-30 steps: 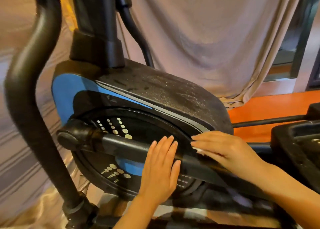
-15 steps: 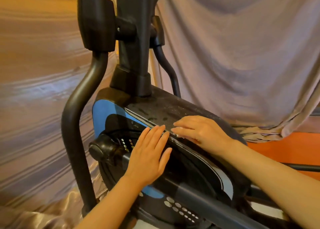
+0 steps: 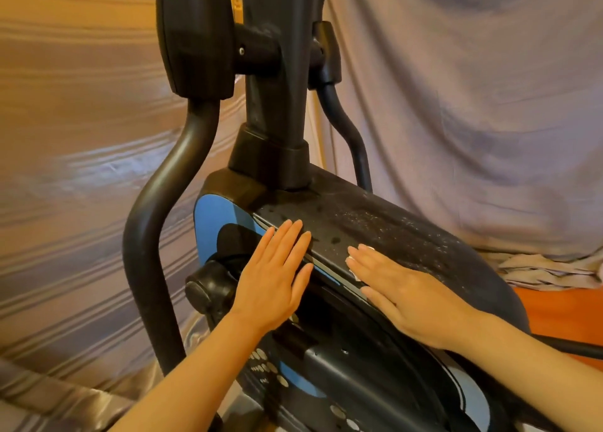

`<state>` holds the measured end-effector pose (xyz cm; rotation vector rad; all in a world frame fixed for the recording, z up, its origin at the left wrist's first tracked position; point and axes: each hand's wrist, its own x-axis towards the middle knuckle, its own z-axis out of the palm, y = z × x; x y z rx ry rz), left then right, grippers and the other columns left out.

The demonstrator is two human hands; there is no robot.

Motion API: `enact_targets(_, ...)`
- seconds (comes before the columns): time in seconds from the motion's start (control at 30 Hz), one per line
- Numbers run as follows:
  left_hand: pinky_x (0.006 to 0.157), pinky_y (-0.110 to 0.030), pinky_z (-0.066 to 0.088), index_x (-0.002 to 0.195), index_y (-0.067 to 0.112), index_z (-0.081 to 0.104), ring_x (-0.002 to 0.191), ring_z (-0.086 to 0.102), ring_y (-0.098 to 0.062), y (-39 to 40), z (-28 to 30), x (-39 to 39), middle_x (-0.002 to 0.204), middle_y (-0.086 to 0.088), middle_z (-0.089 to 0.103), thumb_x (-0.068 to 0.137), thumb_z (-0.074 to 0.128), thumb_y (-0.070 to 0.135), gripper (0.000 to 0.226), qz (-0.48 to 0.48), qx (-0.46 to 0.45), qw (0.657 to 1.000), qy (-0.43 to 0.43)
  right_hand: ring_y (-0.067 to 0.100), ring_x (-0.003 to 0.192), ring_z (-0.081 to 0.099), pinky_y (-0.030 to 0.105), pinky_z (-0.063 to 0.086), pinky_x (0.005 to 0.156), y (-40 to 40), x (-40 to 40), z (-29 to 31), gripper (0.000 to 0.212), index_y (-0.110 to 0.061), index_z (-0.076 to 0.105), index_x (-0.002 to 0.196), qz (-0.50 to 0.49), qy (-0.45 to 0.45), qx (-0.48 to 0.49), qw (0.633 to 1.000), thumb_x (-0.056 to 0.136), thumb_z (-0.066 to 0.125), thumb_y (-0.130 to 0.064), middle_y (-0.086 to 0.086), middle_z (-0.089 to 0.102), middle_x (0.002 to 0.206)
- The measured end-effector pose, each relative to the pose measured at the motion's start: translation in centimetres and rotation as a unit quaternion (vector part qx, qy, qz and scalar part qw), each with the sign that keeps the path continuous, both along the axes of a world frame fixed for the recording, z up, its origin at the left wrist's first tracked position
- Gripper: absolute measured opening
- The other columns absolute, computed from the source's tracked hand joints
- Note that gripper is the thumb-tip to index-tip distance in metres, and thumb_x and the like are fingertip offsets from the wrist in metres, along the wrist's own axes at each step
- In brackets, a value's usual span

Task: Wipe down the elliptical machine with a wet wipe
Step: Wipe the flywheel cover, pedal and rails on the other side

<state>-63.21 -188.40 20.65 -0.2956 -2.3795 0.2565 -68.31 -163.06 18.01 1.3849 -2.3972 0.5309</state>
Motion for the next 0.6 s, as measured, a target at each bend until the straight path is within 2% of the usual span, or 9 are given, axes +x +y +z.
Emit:
enact_targets(0.07, 0.124, -0.034, 0.009, 0.152, 0.018, 0.028, 0.151, 0.016, -0.017, -0.2, -0.6, -0.2, 0.16, -0.003, 0.028, 0.106, 0.028, 0.046, 0.055, -0.013, 0.016, 1.0, -0.004, -0.014, 0.139, -0.017, 0.008, -0.006, 0.112, 0.3, 0.1, 0.0, 0.067, -0.04, 0.0, 0.15, 0.004, 0.008, 0.011, 1.0, 0.089, -0.005, -0.066, -0.025, -0.01, 0.157)
enact_targets(0.1, 0.124, -0.035, 0.01, 0.153, 0.019, 0.025, 0.152, 0.014, -0.016, -0.2, -0.8, -0.3, 0.161, -0.002, 0.026, 0.106, 0.026, 0.047, 0.055, -0.018, 0.025, 1.0, -0.003, -0.014, 0.14, -0.014, 0.009, -0.003, 0.114, 0.3, 0.1, 0.1, 0.063, -0.042, 0.003, 0.15, 0.002, 0.008, 0.001, 1.0, 0.092, 0.0, -0.064, -0.027, -0.007, 0.157)
enact_targets(0.2, 0.124, -0.035, 0.011, 0.154, 0.024, 0.021, 0.152, 0.014, -0.013, -0.7, -0.9, -0.5, 0.162, 0.002, 0.024, 0.107, 0.024, 0.049, 0.053, -0.039, 0.041, 0.998, -0.001, -0.009, 0.143, 0.014, 0.008, 0.008, 0.113, 0.6, -0.1, 0.3, 0.049, -0.036, 0.033, 0.15, 0.012, 0.052, -0.081, 0.995, 0.101, 0.038, -0.043, -0.024, 0.02, 0.157)
enact_targets(0.27, 0.124, -0.033, 0.008, 0.154, 0.024, 0.024, 0.151, 0.016, -0.013, -1.3, -0.3, -0.7, 0.162, 0.002, 0.025, 0.107, 0.025, 0.048, 0.053, -0.058, 0.048, 0.997, 0.017, -0.006, 0.14, 0.027, 0.007, 0.014, 0.111, 0.7, -0.8, 0.2, 0.057, -0.034, 0.044, 0.145, 0.014, 0.04, -0.111, 0.993, 0.094, 0.062, -0.019, -0.023, 0.033, 0.153)
enact_targets(0.33, 0.124, -0.032, 0.005, 0.154, 0.022, 0.026, 0.151, 0.016, -0.013, -2.2, 0.7, -1.1, 0.162, 0.001, 0.025, 0.106, 0.027, 0.047, 0.054, -0.054, 0.085, 0.994, 0.043, -0.007, 0.137, 0.032, 0.007, 0.018, 0.11, 0.6, -1.4, 0.1, 0.071, -0.036, 0.048, 0.142, 0.027, 0.012, -0.124, 0.992, 0.084, 0.075, -0.006, -0.029, 0.036, 0.149)
enact_targets(0.47, 0.121, -0.024, -0.009, 0.156, 0.022, 0.021, 0.151, -0.002, -0.004, -4.4, 2.4, -2.1, 0.164, 0.009, 0.008, 0.101, 0.024, 0.054, 0.064, 0.029, 0.192, 0.98, 0.048, -0.007, 0.133, 0.039, 0.014, 0.026, 0.111, -1.6, -2.7, 2.8, 0.06, -0.029, 0.055, 0.136, 0.061, 0.008, -0.176, 0.983, 0.085, 0.072, -0.004, -0.025, 0.045, 0.143)
enact_targets(0.53, 0.118, -0.021, -0.016, 0.157, 0.026, 0.01, 0.15, -0.013, -0.004, -5.1, 2.7, -2.4, 0.164, 0.012, -0.005, 0.097, 0.015, 0.061, 0.07, 0.064, 0.206, 0.976, 0.029, -0.011, 0.134, 0.031, 0.006, 0.02, 0.109, -4.5, -3.4, 5.9, 0.052, -0.025, 0.055, 0.135, 0.076, 0.015, -0.205, 0.976, 0.088, 0.067, -0.005, -0.018, 0.045, 0.142)
enact_targets(0.6, 0.115, -0.018, -0.018, 0.156, 0.03, -0.001, 0.149, -0.018, -0.006, -5.3, 2.7, -2.4, 0.163, 0.014, -0.015, 0.096, 0.015, 0.063, 0.07, 0.069, 0.21, 0.975, 0.016, -0.01, 0.135, 0.028, 0.0, 0.018, 0.106, -8.3, -4.2, 9.0, 0.045, -0.019, 0.054, 0.135, 0.082, 0.026, -0.202, 0.976, 0.092, 0.061, -0.007, -0.012, 0.047, 0.14)
